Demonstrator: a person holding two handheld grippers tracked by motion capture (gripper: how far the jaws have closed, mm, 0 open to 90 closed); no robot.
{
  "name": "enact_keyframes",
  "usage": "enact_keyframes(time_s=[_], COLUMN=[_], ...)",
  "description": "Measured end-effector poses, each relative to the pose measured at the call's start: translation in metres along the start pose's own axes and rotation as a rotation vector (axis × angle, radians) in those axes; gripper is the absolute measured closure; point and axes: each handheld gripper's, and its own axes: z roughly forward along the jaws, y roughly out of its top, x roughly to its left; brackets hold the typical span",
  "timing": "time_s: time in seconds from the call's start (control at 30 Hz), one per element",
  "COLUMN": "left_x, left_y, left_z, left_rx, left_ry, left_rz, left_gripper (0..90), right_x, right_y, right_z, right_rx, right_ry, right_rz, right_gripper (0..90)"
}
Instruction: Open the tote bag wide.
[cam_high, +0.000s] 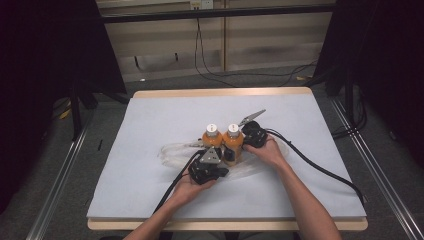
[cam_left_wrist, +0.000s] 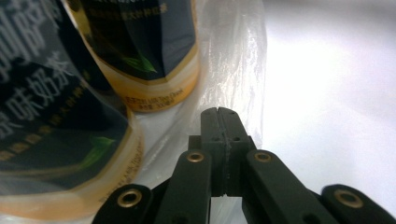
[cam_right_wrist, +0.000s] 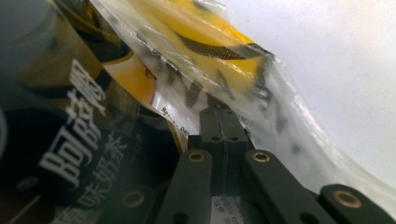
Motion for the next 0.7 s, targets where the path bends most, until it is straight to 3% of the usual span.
enact_keyframes(time_s=[0.03, 0.23, 0.3, 0.47, 0.6, 0.7], left_x=[-0.001, -0.002, -0.003, -0.005, -0.007, -0.009], left_y=[-0.001, -0.001, -0.002, -0.002, -0.003, -0.005], left_z=[0.0, -0.001, -0.003, -0.002, -0.005, -0.006], left_rx=[-0.003, 0.004, 0.021, 0.006, 0.031, 0.021], left_ry=[0.002, -0.029, -0.034, -0.047, -0.065, -0.079], left_rz=[-0.018, -0.003, 0.002, 0.004, 0.011, 0.015], left_gripper=[90.0, 90.0, 90.0, 90.0, 90.0, 90.0], right_x=[0.0, -0.002, -0.004, -0.011, -0.014, -0.013], right_y=[0.0, 0.003, 0.003, 0.006, 0.01, 0.014], right_z=[0.0, 0.002, 0.003, 0.005, 0.007, 0.01], right_rx=[-0.002, 0.001, -0.012, -0.032, -0.029, -0.019], right_ry=[0.002, -0.016, -0.019, -0.036, -0.055, -0.079], right_rz=[-0.001, -0.005, 0.009, 0.03, 0.027, 0.02], right_gripper=[90.0, 90.0, 90.0, 90.0, 90.0, 90.0])
